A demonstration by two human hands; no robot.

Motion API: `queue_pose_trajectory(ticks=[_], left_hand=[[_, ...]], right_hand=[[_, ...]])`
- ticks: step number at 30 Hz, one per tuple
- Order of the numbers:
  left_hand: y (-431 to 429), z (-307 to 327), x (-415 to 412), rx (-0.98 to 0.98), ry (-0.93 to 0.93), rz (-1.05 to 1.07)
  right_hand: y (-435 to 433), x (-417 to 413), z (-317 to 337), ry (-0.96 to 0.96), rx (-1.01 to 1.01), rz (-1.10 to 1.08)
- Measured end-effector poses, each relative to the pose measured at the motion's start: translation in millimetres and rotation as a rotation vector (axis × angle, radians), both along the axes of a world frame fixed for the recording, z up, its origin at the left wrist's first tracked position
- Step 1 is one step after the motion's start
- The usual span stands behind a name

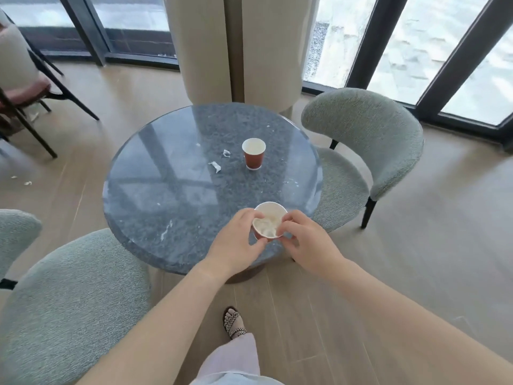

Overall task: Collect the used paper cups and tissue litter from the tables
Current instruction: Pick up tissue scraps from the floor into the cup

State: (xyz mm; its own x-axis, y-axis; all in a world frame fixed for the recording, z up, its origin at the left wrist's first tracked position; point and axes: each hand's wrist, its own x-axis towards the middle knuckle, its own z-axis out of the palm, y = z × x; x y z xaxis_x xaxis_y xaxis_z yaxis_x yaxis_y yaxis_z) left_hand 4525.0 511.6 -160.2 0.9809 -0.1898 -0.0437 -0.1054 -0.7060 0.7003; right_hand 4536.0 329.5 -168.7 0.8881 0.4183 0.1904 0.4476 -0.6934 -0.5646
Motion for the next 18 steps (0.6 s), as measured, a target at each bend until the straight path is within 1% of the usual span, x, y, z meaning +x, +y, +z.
queue_pose_trajectory(ticks=[3,6,10,13,18], left_hand=[[4,-7,40,-0.023,0.040,-0.048],[8,-10,83,-0.019,0.059,-0.088],[15,-9,137,-0.027,0.054,-0.090],[18,-10,162,-0.054,0.084,-0.074],[17,-20,191,-0.045,0.149,-0.078]], right_hand=[[1,33,-3,0.038,-0.037,-0.015],[6,70,-2,0.035,-0.101,-0.013],[17,119,-3,0.041,-0.082,-0.082],[20,141,-9,0.086,-0.091,-0.118],[12,174,-24,0.124,-0.107,-0.110]])
